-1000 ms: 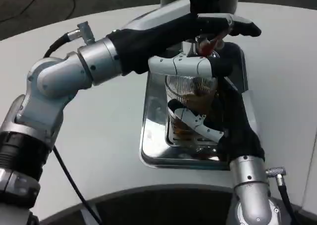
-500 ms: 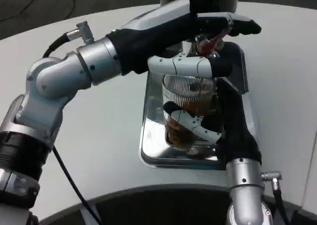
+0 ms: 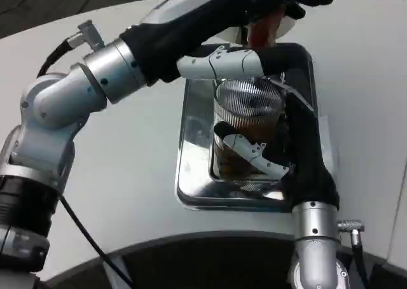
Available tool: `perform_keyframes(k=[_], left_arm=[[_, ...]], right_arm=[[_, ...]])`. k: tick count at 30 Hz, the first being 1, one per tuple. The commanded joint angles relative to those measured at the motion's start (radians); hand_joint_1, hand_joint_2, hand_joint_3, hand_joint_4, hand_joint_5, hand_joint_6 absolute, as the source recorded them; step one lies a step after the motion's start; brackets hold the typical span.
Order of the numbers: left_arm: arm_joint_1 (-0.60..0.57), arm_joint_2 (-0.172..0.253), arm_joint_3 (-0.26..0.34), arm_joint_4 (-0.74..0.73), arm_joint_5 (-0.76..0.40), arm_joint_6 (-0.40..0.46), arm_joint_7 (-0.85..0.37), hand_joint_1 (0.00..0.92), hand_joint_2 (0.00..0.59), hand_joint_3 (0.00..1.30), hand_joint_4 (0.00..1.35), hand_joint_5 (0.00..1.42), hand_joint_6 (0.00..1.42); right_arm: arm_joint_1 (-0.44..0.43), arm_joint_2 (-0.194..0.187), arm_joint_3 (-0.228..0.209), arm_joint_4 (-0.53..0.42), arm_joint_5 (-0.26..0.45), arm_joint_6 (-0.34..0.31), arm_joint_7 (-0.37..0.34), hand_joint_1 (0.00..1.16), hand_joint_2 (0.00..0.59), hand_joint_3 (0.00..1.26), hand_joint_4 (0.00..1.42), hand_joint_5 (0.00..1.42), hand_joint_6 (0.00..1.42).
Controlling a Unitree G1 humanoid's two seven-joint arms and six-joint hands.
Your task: Grasp the cup under the faucet to collect the drink, then remove the cup.
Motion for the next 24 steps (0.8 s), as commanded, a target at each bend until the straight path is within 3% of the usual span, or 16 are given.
perform_keyframes(k=[1, 14, 24], left_arm=[[0.014, 0.011, 0.043, -0.043, -0.028, 0.01, 0.033, 0.0, 0.114, 0.2, 0.15, 0.22, 0.18], [0.032, 0.012, 0.067, -0.119, -0.061, 0.044, 0.021, 0.0, 0.116, 0.21, 0.17, 0.25, 0.2], [0.102, 0.021, 0.106, -0.295, -0.115, 0.13, 0.019, 0.0, 0.118, 0.24, 0.21, 0.26, 0.22]], right_arm=[[0.027, 0.009, 0.004, 0.011, -0.009, 0.011, -0.003, 0.87, 0.232, 0.51, 0.64, 0.77, 0.58], [0.038, 0.006, 0.0, -0.008, -0.01, 0.012, -0.01, 0.88, 0.222, 0.53, 0.66, 0.79, 0.59], [0.049, 0.001, -0.01, -0.035, -0.013, 0.01, -0.026, 0.9, 0.21, 0.55, 0.69, 0.82, 0.63]])
